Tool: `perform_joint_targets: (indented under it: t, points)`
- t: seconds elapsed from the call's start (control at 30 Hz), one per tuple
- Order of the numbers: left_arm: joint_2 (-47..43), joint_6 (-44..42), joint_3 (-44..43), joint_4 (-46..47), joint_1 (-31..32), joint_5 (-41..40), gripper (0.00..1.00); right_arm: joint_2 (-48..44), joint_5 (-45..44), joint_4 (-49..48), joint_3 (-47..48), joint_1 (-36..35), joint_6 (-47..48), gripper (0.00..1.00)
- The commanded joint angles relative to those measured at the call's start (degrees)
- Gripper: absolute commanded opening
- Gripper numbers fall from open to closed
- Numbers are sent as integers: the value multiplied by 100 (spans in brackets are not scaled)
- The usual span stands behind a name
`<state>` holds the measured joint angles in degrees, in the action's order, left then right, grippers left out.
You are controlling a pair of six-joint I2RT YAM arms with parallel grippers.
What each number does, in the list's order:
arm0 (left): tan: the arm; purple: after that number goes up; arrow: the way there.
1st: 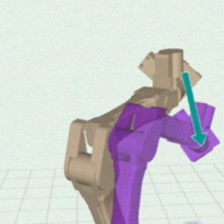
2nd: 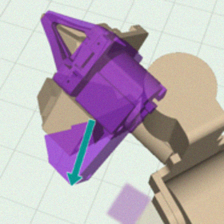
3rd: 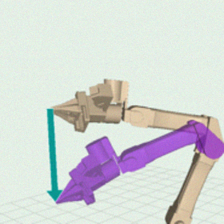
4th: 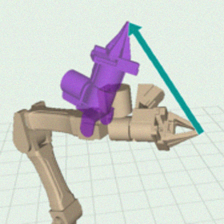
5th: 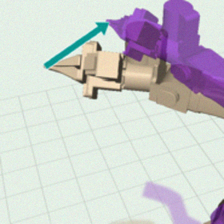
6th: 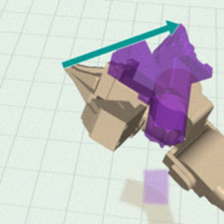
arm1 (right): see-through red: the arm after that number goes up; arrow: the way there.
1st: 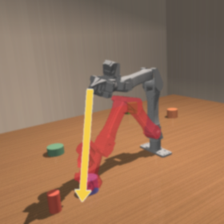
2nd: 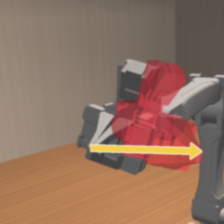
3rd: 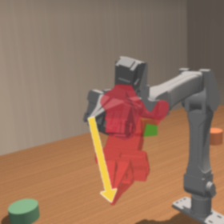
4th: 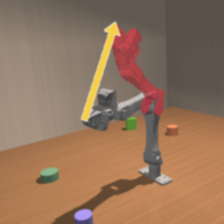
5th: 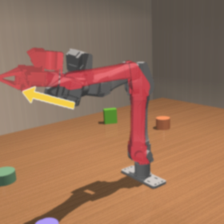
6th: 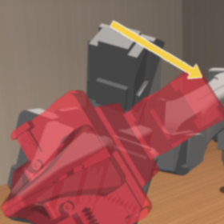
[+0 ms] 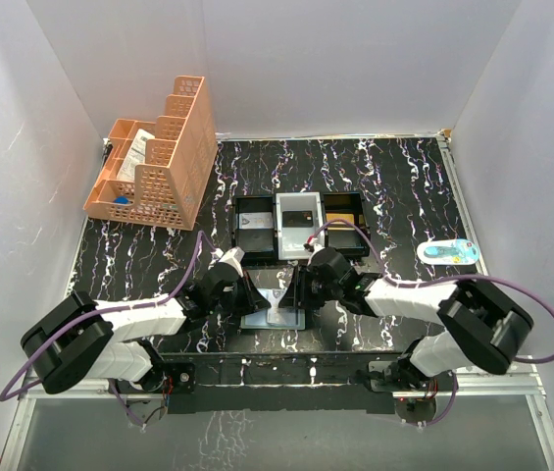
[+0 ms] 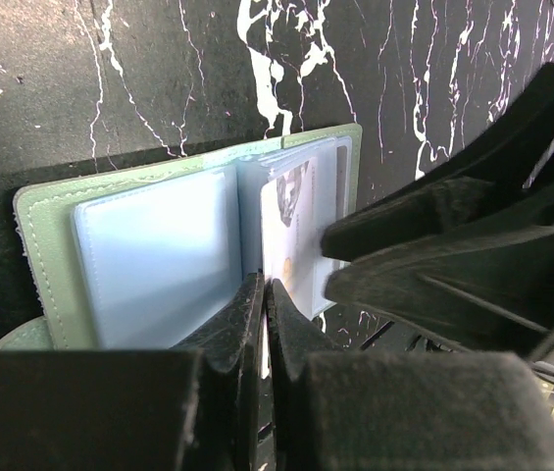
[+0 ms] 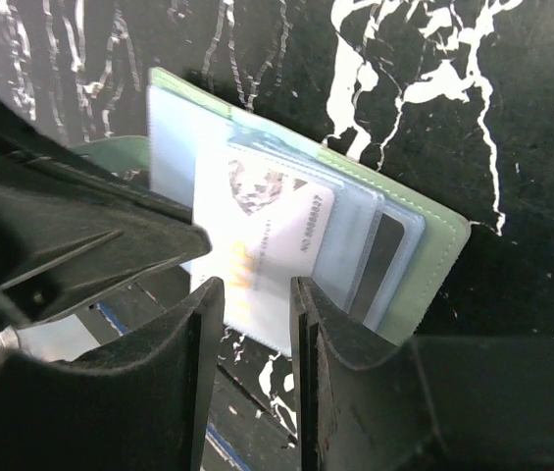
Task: Take the credit cards out of the card holder
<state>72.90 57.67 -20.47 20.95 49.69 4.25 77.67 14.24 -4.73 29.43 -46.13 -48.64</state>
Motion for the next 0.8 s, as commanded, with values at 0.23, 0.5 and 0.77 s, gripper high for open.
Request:
perform_joint_targets:
  t: [0.23, 0.5, 0.77]
  points:
    - [-145, -50, 115, 67, 29, 124, 16, 485, -971, 382, 140, -76, -393, 29]
    - [-78, 110, 175, 541, 25, 232, 8, 640, -838, 402, 138, -80, -348, 28]
    - [-359, 303, 653, 1064, 24, 151, 0, 718, -866, 436, 96, -79, -301, 27]
